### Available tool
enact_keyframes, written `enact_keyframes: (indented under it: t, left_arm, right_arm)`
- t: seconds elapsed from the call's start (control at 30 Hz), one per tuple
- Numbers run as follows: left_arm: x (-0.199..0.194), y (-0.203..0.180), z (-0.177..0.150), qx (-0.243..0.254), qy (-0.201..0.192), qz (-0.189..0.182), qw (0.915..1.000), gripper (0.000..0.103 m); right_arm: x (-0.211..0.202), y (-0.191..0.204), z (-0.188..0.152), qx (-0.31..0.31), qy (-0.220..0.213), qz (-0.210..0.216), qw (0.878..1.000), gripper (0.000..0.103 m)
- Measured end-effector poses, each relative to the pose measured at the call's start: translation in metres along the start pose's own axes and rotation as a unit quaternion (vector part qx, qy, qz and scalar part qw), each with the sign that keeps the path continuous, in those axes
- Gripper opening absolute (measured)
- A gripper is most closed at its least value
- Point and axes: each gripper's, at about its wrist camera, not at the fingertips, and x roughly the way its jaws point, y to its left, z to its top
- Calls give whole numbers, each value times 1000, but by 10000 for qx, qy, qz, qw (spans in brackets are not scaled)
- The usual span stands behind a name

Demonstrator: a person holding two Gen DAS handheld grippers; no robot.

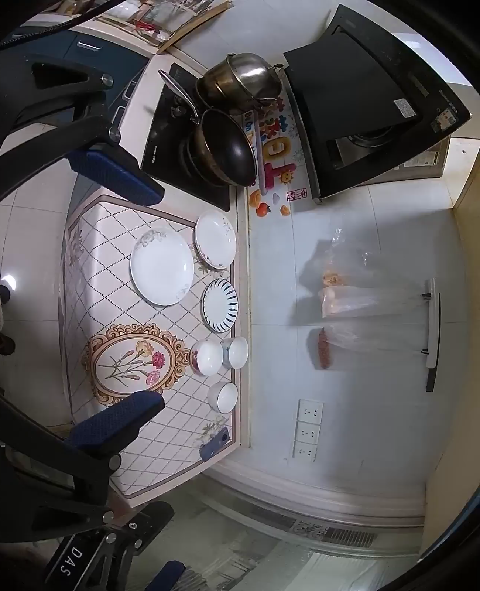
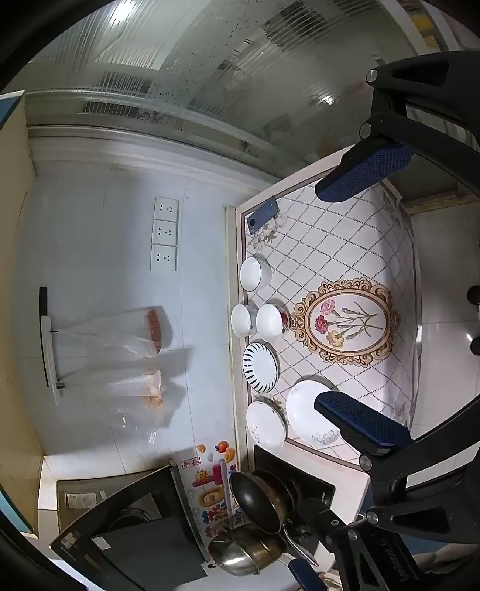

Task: Organize plates and bowls

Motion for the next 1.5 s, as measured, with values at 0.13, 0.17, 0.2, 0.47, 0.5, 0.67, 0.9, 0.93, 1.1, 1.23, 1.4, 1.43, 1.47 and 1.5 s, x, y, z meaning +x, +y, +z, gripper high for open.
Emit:
enact_keyframes:
  t: [0.13, 0.17, 0.2, 0.47, 0.5, 0.67, 0.9, 0.93, 1.1, 1.23, 1.4, 1.43, 1.47, 1.5]
  left_arm:
    - [-1, 0, 0, -11, 4, 3, 10000, 103]
    - [-1, 0, 0, -15, 4, 4, 10000, 103]
    - [-1, 0, 0, -14, 7, 4, 10000, 103]
    - [1, 14, -4, -68, 22, 43, 10000, 103]
    - [2, 14, -5, -78, 29, 49, 10000, 103]
    - [2, 15, -5, -80, 38, 52, 9999, 103]
    - [2, 17, -5, -101, 47, 32, 9999, 103]
    - [2, 16, -5, -101, 45, 34, 9999, 103]
    - [3, 15, -3, -103, 58, 36, 9999, 103]
    - [2, 15, -4, -113, 52, 37, 9999, 103]
    - [2, 15, -3, -114, 45, 42, 9999, 103]
    - [2, 15, -3, -117, 36, 42, 9999, 103]
    - [1, 14, -2, -117, 30, 47, 9999, 103]
    - [2, 14, -2, -120, 27, 51, 9999, 103]
  right_arm:
    - [1, 0, 0, -7, 21, 14, 10000, 103]
    - [2, 1, 1, -10, 26, 15, 10000, 103]
    - [2, 1, 1, -8, 25, 22, 10000, 103]
    - [6, 11, -2, 21, 73, 46, 10000, 103]
    - [5, 13, -2, 18, 74, 43, 10000, 103]
    - [9, 9, 0, 11, 135, 65, 9999, 103]
    - [9, 8, -1, 15, 129, 60, 9999, 103]
    - [9, 8, 0, 15, 132, 57, 9999, 103]
    - [9, 9, -2, 30, 118, 20, 9999, 103]
    - [8, 9, 0, 38, 135, -8, 9999, 103]
    - [7, 8, 0, 54, 115, -24, 9999, 103]
    - [6, 8, 0, 57, 107, -29, 9999, 103]
    - [5, 8, 0, 58, 103, -31, 9999, 103]
    - [5, 7, 1, 64, 103, -31, 9999, 103]
